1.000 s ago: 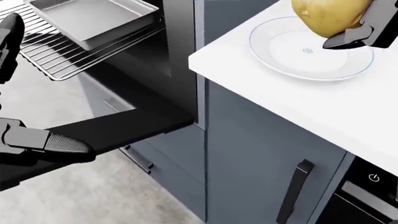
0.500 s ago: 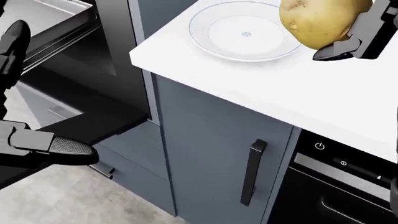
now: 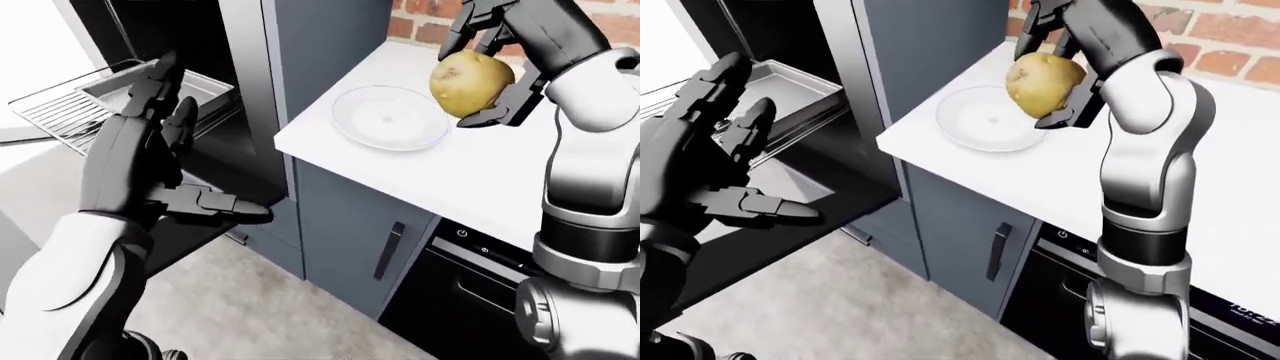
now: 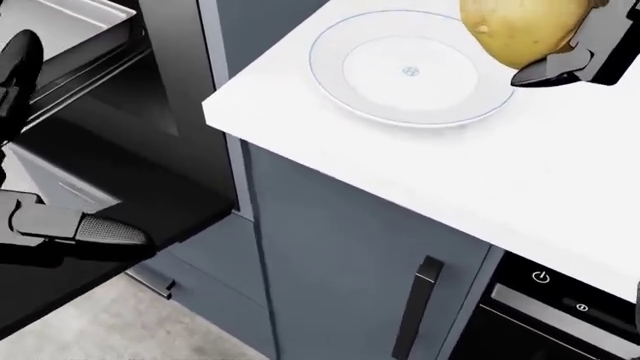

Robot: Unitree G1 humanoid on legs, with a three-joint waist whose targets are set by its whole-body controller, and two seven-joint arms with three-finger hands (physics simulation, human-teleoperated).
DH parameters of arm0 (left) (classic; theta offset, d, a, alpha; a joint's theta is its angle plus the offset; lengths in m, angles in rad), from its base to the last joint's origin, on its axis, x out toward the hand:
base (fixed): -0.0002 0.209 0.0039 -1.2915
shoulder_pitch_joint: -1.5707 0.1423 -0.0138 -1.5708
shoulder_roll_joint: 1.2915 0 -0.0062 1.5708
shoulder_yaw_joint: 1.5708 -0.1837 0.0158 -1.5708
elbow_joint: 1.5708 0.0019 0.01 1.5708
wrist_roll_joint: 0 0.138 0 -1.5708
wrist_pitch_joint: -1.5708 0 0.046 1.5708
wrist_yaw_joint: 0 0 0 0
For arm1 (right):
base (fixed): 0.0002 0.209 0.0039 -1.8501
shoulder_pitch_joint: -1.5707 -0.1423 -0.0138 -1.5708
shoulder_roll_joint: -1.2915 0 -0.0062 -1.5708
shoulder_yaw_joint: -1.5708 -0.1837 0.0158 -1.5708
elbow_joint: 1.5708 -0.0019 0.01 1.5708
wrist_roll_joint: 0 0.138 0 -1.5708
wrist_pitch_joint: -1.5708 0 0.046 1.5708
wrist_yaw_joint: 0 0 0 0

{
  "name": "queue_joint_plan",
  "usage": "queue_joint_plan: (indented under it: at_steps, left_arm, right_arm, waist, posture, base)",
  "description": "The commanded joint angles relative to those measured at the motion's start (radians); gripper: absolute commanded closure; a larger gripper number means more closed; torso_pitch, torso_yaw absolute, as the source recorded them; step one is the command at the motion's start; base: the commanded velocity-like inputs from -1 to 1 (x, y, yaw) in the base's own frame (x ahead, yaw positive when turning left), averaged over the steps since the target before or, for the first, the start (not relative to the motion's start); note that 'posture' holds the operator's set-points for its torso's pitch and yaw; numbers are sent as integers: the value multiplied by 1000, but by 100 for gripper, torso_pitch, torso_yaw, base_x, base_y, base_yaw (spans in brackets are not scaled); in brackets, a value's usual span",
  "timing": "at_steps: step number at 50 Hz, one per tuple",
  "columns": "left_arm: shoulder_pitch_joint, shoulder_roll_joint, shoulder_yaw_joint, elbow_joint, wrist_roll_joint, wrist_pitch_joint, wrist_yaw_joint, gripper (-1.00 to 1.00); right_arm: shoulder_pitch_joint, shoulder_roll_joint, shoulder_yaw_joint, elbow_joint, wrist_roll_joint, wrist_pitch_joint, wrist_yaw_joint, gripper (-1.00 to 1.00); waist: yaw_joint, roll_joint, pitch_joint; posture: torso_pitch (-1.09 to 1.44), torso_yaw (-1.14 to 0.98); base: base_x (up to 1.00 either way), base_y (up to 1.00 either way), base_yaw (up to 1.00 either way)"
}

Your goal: Pick the potato from the oven and place it on the plate on the counter.

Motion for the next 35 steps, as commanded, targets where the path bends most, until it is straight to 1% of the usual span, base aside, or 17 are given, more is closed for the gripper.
queue_joint_plan:
  at_steps: [1, 3, 6, 7, 8, 11, 14, 16, 18, 19, 20, 24, 25, 27, 30, 32, 35]
  left_arm:
    - [-24, 13, 29, -38, 12, -40, 2, -100]
    - [-24, 9, 41, -42, 7, -35, -1, -100]
    - [-23, 13, 46, -42, 1, -35, 0, -100]
    - [-24, 12, 47, -42, 0, -35, 1, -100]
    - [-22, 12, 46, -42, -1, -36, 3, -100]
    - [-21, 9, 40, -42, -2, -37, 9, -100]
    - [-27, 11, 34, -39, 0, -36, 13, -100]
    - [-28, 11, 36, -41, 0, -32, 11, -100]
    - [-29, 13, 41, -42, -5, -30, 12, -100]
    - [-29, 13, 43, -42, -7, -30, 13, -100]
    - [-28, 15, 45, -42, -10, -31, 14, -100]
    - [-35, 25, 62, -42, -25, -23, 14, -100]
    - [-33, 28, 62, -42, -29, -24, 18, -100]
    - [-33, 40, 84, -42, -52, -21, 21, -100]
    - [-38, 56, 101, -42, -101, -15, 52, -100]
    - [-37, 58, 96, -42, -119, -16, 71, -100]
    - [-27, 57, 95, -42, -131, -24, 82, -100]
  right_arm:
    - [-50, -10, -12, -59, 0, -15, -26, 98]
    - [-51, -7, -11, -59, -2, -11, -27, 98]
    - [-56, -8, -11, -62, -3, -7, -25, 99]
    - [-55, -8, -11, -62, -4, -6, -25, 99]
    - [-50, -8, -12, -58, -4, -10, -30, 100]
    - [-45, -8, -14, -63, -1, -8, -29, 100]
    - [-46, -10, -16, -59, 4, -12, -32, 100]
    - [-37, -10, -14, -60, 2, -13, -30, 99]
    - [-40, -9, -13, -70, 0, -3, -22, 100]
    - [-40, -9, -12, -68, 0, -6, -23, 100]
    - [-42, -9, -12, -66, 0, -8, -23, 99]
    - [-34, -4, -7, -73, -10, -7, -12, 98]
    - [-35, 2, -8, -80, -10, 8, -1, 98]
    - [-35, 1, -4, -75, -14, -2, -1, 98]
    - [-44, 4, -3, -86, -18, 5, 11, 98]
    - [-45, 5, -4, -77, -18, 0, 6, 98]
    - [-44, 5, -7, -73, -15, -4, 1, 98]
  waist:
    - [7, -18, -36]
    - [-1, -10, -30]
    - [-4, 41, -20]
    - [-11, 30, -29]
    - [-5, 36, -63]
    - [1, 56, -61]
    - [4, 44, -71]
    - [9, 25, -62]
    - [13, -7, -62]
    - [14, -39, -74]
    - [12, -27, -70]
    - [8, -18, -67]
    - [7, -9, -42]
    - [-2, 1, -42]
    - [-17, 56, -51]
    - [-17, 42, -43]
    - [-14, 32, -56]
  posture:
    - [0, 0]
    - [0, 0]
    - [0, 0]
    - [0, 0]
    - [0, 0]
    - [0, 0]
    - [0, 0]
    - [0, 0]
    - [0, 0]
    - [0, 0]
    - [0, 0]
    - [0, 0]
    - [0, 0]
    - [0, 0]
    - [0, 0]
    - [0, 0]
    - [0, 0]
  base:
    - [0, 0, 0]
    - [0, 0, 0]
    - [0, 0, 0]
    - [0, 0, 0]
    - [5, 0, 0]
    - [11, 0, 0]
    - [11, 0, 0]
    - [11, 0, 0]
    - [10, 0, 0]
    - [11, 0, 0]
    - [10, 0, 0]
    - [10, 0, 0]
    - [0, 0, 0]
    - [0, 0, 0]
    - [0, 0, 0]
    - [0, 0, 0]
    - [0, 0, 0]
